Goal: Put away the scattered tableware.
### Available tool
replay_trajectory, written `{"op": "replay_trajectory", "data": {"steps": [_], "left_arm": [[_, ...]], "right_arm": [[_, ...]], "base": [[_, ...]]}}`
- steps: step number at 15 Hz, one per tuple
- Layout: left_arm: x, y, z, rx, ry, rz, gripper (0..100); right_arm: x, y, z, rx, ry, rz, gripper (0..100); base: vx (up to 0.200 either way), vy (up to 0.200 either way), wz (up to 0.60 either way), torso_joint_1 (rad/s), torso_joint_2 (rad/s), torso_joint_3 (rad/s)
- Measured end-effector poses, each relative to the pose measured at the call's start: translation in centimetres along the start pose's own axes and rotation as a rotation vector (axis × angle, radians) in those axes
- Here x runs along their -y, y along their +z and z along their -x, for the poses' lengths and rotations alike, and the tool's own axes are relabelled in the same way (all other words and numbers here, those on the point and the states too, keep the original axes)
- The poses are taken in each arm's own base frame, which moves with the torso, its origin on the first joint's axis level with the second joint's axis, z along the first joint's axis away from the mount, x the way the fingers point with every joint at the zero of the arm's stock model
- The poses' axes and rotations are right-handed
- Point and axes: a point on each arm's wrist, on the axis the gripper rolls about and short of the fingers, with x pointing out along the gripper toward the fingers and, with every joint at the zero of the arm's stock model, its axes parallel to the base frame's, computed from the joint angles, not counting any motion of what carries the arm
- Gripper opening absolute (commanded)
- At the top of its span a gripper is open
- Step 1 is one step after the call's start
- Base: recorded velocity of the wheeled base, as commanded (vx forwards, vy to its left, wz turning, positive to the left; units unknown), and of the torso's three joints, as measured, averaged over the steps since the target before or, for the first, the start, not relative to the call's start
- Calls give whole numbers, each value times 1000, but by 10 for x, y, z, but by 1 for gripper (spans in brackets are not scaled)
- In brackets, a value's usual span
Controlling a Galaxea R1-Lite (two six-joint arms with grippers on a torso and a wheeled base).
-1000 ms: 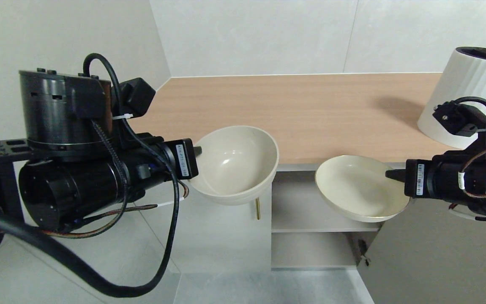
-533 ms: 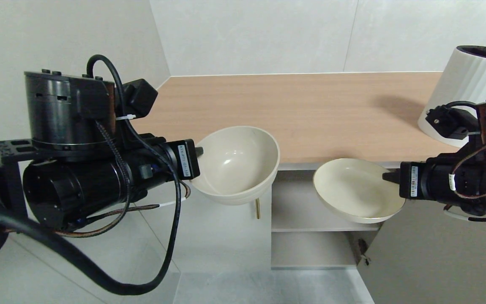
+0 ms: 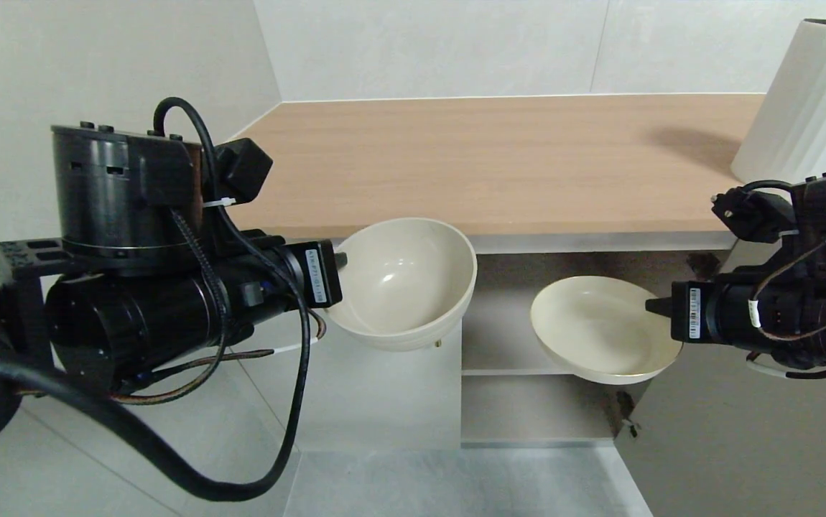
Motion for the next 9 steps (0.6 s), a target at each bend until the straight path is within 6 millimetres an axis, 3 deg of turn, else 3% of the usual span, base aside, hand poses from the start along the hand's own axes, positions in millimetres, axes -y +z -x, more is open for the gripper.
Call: {"op": "replay_trajectory", "data": {"steps": [6, 9], "left_arm": [[0, -1, 0, -3, 1, -1, 0], [0, -1, -1, -4, 1, -1, 0]], "right_arm": [[0, -2, -6, -17, -7, 4, 0], [-1, -3, -9, -26, -9, 5, 0]], "base": [[0, 0, 0, -170, 437, 257], [0, 0, 0, -48, 126, 64]]}}
